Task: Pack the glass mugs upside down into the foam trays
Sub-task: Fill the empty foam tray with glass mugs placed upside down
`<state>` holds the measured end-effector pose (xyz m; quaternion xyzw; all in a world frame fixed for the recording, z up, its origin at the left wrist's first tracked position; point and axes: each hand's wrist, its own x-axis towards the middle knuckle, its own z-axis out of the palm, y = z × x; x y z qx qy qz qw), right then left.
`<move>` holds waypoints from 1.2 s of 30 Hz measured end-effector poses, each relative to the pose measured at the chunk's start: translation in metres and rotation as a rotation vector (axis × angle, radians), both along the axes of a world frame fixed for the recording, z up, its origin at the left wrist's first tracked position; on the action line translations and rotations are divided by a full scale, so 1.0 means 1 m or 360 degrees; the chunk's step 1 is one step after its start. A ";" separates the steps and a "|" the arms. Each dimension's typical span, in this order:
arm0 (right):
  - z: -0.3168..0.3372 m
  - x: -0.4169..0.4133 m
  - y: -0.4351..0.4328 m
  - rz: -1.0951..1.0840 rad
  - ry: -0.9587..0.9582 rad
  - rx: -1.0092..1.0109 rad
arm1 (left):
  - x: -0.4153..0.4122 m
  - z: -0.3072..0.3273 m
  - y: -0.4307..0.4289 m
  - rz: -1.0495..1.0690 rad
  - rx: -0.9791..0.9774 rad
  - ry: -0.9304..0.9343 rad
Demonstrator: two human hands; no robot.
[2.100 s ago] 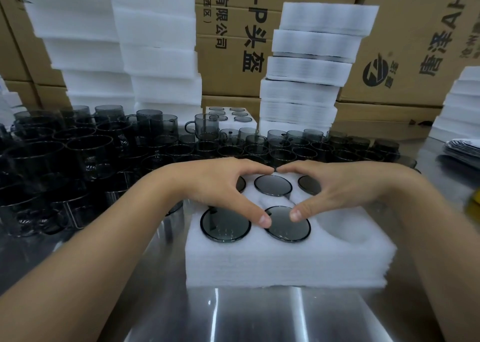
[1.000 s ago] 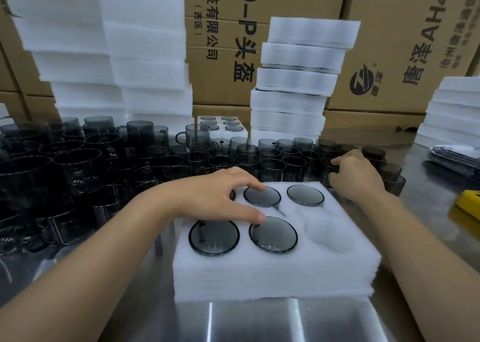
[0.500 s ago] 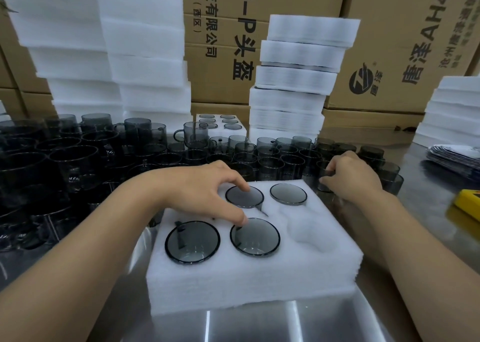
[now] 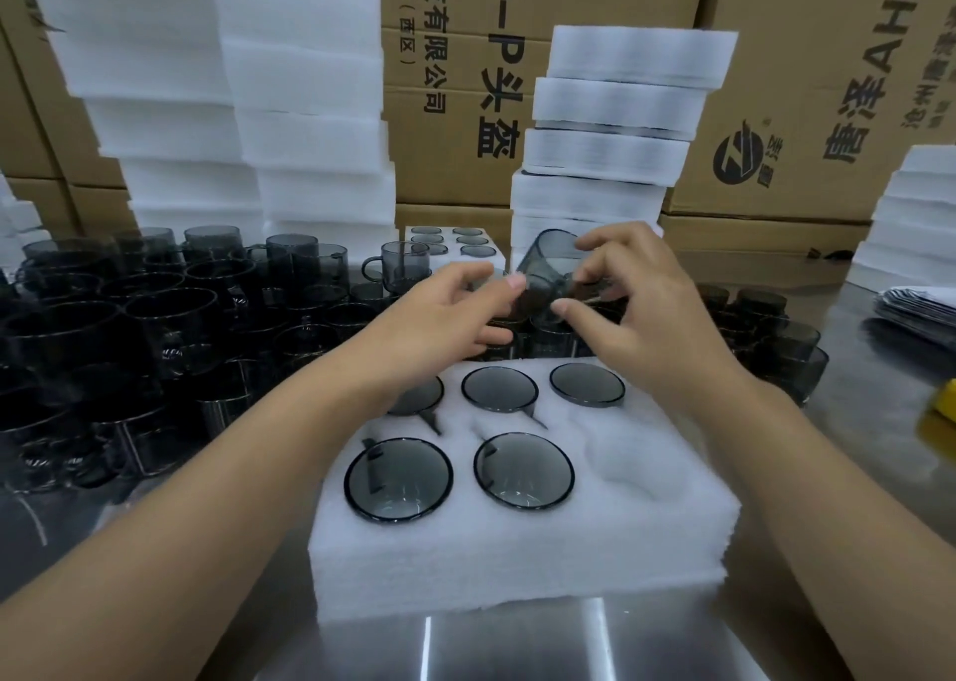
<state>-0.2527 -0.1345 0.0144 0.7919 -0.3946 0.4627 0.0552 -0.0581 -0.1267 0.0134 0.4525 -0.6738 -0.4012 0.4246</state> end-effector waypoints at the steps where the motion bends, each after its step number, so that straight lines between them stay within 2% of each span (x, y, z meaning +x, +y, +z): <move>1: -0.003 0.004 0.001 0.0045 0.0032 -0.0055 | -0.002 0.001 0.000 0.0013 0.0044 0.0111; 4: -0.011 0.012 0.001 0.0113 0.0194 -0.0216 | -0.005 0.003 0.003 0.0027 0.0202 0.0376; 7: -0.012 0.011 0.001 0.0173 0.0230 -0.0281 | -0.003 0.002 0.003 -0.0036 0.0287 0.0544; 12: -0.012 0.013 0.004 0.0207 0.0119 -0.0252 | -0.002 0.000 0.003 -0.0121 0.0306 0.0668; 17: -0.008 0.012 0.005 0.0026 0.0086 -0.0338 | -0.002 -0.001 0.002 -0.0140 0.0328 0.0749; 20: -0.010 0.011 0.004 -0.0010 0.0062 -0.0264 | -0.002 0.000 0.002 -0.0153 0.0371 0.0804; 29: -0.012 0.011 0.002 0.0141 -0.0024 -0.0224 | 0.000 -0.001 0.001 -0.0201 0.0386 0.0743; 36: -0.012 0.012 0.006 0.0160 0.0155 0.0029 | 0.001 -0.002 0.000 -0.0198 0.0290 0.0575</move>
